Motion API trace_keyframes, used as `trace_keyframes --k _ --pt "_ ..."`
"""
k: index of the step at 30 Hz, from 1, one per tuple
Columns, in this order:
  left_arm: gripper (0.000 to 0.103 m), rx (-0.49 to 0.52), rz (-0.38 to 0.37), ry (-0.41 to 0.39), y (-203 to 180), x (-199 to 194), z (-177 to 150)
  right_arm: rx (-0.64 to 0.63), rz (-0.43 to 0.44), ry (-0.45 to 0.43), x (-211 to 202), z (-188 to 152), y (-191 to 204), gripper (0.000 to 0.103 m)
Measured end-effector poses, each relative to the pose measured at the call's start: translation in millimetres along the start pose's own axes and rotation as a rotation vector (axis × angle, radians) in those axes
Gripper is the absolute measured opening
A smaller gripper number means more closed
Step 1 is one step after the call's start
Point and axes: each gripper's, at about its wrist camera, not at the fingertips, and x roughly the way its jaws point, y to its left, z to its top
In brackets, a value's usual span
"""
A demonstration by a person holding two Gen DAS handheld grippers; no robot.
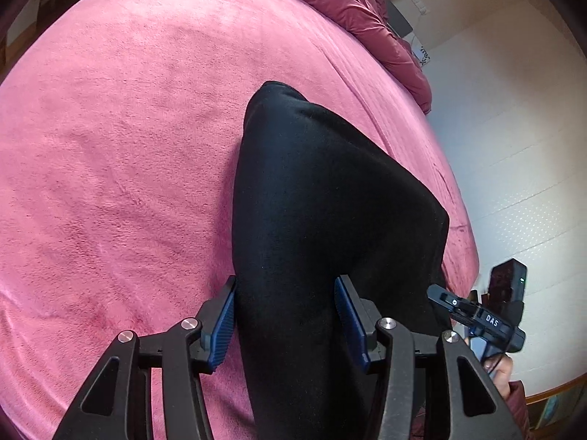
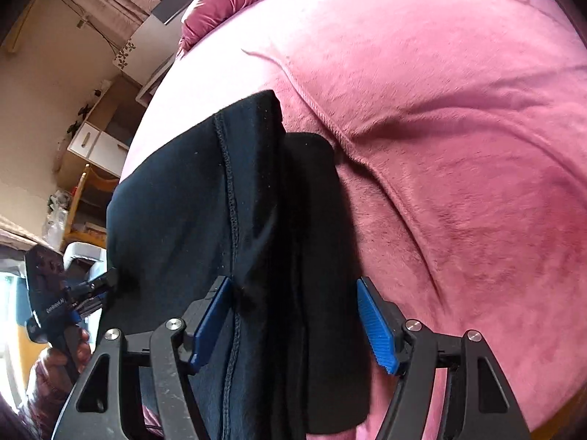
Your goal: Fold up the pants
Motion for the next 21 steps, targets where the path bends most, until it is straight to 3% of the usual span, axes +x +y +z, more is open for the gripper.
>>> trace_keyframes --k 4,6,9,15,21 --pt "0.05 0.0 -0.026 -0.009 0.1 3.1 -2.1 -0.014 0.039 0.03 7.6 1.7 -6.0 0.064" --pt "0.045 0.026 -0.038 -0.022 -3.2 -1.0 -5.3 -0.042 0.035 0.029 2.3 2.1 0.0 0.05" --pt "0.04 0.046 -0.078 -0.042 -6.3 -12.7 -7.7 -0.088 0.013 0.017 -10.9 1.7 14.9 0.039" --pt "0.039 0.094 -0.097 -0.111 -10.9 -50.8 -0.1 -0.151 0.055 -0.031 -27.5 12.8 51.8 0.037" --pt "0.039 0.104 -0.052 -0.195 5.0 -87.9 40.9 -0.2 0.109 -0.054 -3.9 50.5 98.9 0.037"
